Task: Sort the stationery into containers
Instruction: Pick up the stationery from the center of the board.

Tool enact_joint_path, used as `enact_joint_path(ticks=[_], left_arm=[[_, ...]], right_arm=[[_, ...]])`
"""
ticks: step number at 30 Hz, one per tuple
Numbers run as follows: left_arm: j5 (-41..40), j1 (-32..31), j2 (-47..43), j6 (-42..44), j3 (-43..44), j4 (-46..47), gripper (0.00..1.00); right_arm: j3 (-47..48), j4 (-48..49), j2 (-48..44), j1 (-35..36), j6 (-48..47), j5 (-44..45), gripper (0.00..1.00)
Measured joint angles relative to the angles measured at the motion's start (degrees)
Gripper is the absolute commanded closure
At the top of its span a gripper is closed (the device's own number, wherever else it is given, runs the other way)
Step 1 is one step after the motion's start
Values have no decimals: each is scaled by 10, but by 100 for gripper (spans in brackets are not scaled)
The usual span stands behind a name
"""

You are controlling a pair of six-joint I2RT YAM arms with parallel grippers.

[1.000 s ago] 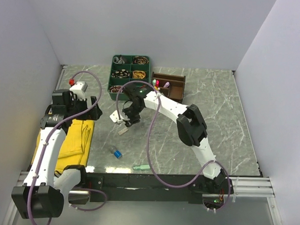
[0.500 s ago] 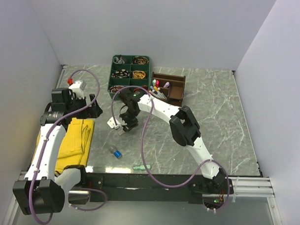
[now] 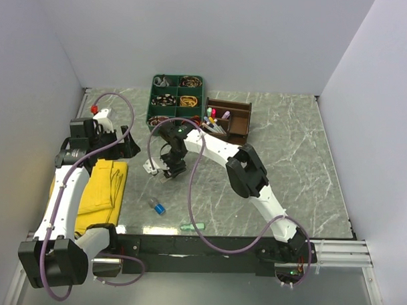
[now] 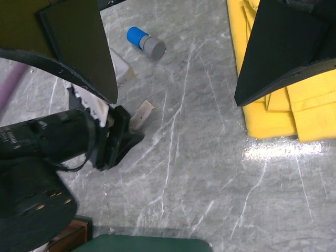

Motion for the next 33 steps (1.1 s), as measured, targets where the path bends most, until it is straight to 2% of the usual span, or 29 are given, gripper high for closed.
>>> enact_joint_path(ticks=[5, 8, 9, 12, 17, 19, 24, 28, 29, 33], left_arm=[[7, 2, 2, -7, 4, 5, 1], [8, 2, 2, -10, 4, 8, 1], [9, 3, 2, -11, 5, 8, 1], [10, 3, 2, -11, 5, 8, 1], [13, 3, 2, -11, 5, 10, 1], [15, 3, 2, -12, 4, 12, 1], [28, 3, 17, -18, 10, 29, 1], [37, 4, 62, -28, 34, 53, 1], [37, 4, 71, -29, 39, 58, 1], [38, 10, 122, -43, 64, 83, 1]], right_arm=[[3, 0, 5, 6, 3, 12, 53], [3, -2, 5, 9, 3, 17, 66], [3, -3, 5, 9, 3, 18, 74], [3, -7, 5, 11, 7, 22, 83], [-3, -3, 0, 11, 32, 20, 88], [-35, 16, -18, 10, 62, 17, 88], [-140, 55, -93, 0, 191, 11, 92], [-174, 115, -149, -44, 396, 11, 92], [-189, 143, -166, -60, 445, 15, 97], [-306, 221, -268, -120, 594, 75, 100]])
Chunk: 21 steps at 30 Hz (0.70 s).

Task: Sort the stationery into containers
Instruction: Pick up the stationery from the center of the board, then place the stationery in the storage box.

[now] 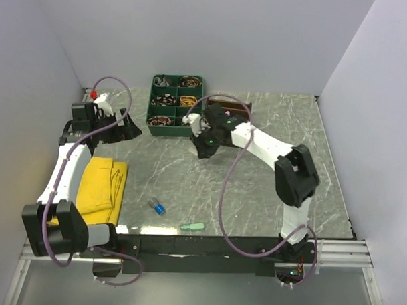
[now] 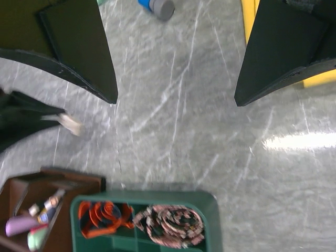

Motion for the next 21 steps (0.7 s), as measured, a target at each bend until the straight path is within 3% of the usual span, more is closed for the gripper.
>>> enact_joint_path(ticks=[8, 15, 21], left_arm=[[19, 48, 106, -25, 55, 26, 1], [19, 53, 113, -31, 63, 30, 0], [15, 53, 113, -40, 70, 30, 1]], right_arm=[[-109, 32, -113, -6, 239, 123, 100], [-109, 23, -113, -40, 412, 189, 100], [-109, 12, -78, -101, 481, 222, 100]])
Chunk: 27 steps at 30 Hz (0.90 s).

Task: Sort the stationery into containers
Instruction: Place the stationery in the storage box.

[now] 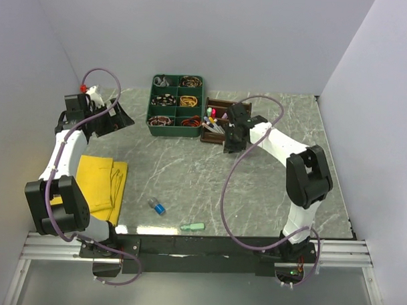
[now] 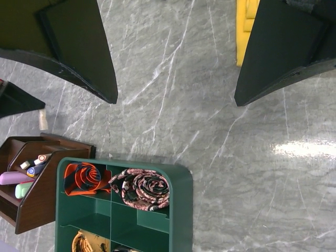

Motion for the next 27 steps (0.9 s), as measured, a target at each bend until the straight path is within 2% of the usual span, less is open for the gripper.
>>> enact_joint_path(ticks=[14, 27], left_arm=[[-2, 0, 27, -9, 13, -1, 1], [-1, 0, 27, -17, 13, -1, 1]], right_arm=[[18, -10, 64, -27, 21, 52, 100], [81, 21, 116, -35, 0, 114, 100]])
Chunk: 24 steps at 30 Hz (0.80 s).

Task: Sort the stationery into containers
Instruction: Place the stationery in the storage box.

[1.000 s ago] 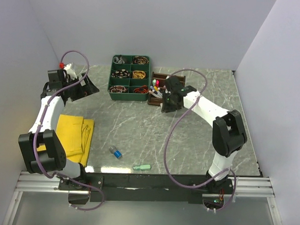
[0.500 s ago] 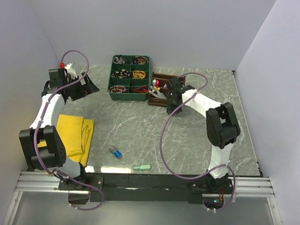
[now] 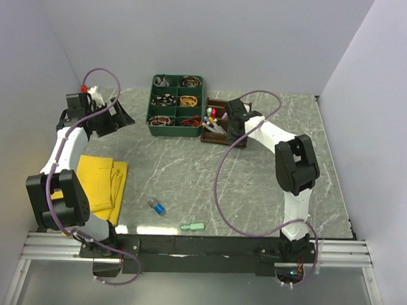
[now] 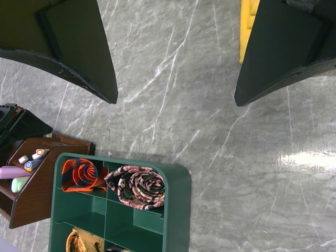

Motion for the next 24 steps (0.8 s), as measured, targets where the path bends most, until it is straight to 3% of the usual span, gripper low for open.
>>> enact_joint_path(ticks=[5, 6, 7, 9, 15, 24], left_arm=[[0, 0, 0, 0, 0, -1, 1], [0, 0, 0, 0, 0, -1, 1], [0, 0, 0, 0, 0, -1, 1], [0, 0, 0, -1, 0, 0, 0], [0, -2, 0, -2, 0, -1, 1], [0, -8, 0, -2, 0, 0, 1]], right_arm=[[0, 0, 12, 0, -12, 10, 97], [0, 0, 12, 0, -14, 10, 92], [0, 0, 14, 0, -16, 11, 81], [0, 1, 14, 0, -20, 11, 72], [0, 2, 14, 0, -28, 12, 68], [0, 10, 14, 5, -44, 12, 49]])
